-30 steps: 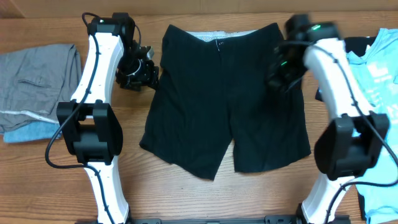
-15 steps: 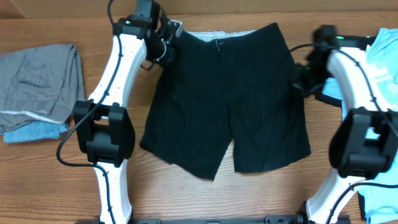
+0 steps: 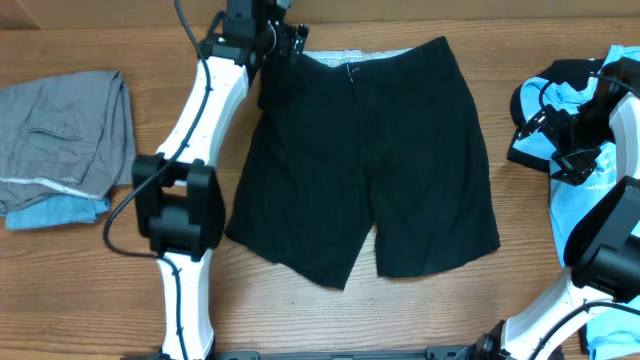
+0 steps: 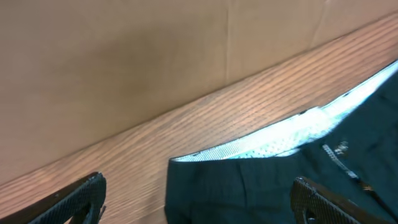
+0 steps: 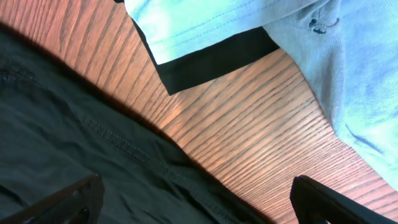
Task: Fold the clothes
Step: 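Grasp the shorts' top-left waistband corner with the left gripper and pull left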
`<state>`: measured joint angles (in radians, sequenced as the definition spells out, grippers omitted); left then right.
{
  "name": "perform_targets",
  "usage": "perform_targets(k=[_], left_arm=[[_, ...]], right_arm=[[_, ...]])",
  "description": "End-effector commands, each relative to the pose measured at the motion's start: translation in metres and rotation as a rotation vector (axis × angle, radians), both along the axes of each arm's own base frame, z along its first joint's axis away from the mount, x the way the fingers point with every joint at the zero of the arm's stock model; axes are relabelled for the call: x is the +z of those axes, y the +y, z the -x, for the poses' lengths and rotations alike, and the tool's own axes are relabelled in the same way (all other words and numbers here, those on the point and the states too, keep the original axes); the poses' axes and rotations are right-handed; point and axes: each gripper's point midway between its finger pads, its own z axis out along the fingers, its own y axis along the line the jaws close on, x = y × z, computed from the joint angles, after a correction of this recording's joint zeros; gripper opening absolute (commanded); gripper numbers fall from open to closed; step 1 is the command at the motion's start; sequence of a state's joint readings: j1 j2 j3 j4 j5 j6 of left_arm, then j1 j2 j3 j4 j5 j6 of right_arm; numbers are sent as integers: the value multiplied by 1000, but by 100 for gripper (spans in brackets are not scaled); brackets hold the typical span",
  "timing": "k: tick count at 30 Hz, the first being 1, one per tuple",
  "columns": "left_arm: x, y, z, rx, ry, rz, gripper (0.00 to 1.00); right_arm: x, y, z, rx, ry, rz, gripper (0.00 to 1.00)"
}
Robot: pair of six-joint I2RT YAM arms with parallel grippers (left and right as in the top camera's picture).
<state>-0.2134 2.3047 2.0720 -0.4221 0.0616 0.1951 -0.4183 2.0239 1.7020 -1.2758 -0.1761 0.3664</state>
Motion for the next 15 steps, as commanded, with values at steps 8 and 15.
perform_targets(k=[8,15], left_arm=[[-131,15,-24,38,94,-35,95],[-130,17,-23,50,99,-40,23]], right_arm=[[17,-4,-6,-6,-48,20,100],[17,-4,-6,-6,-48,20,100]])
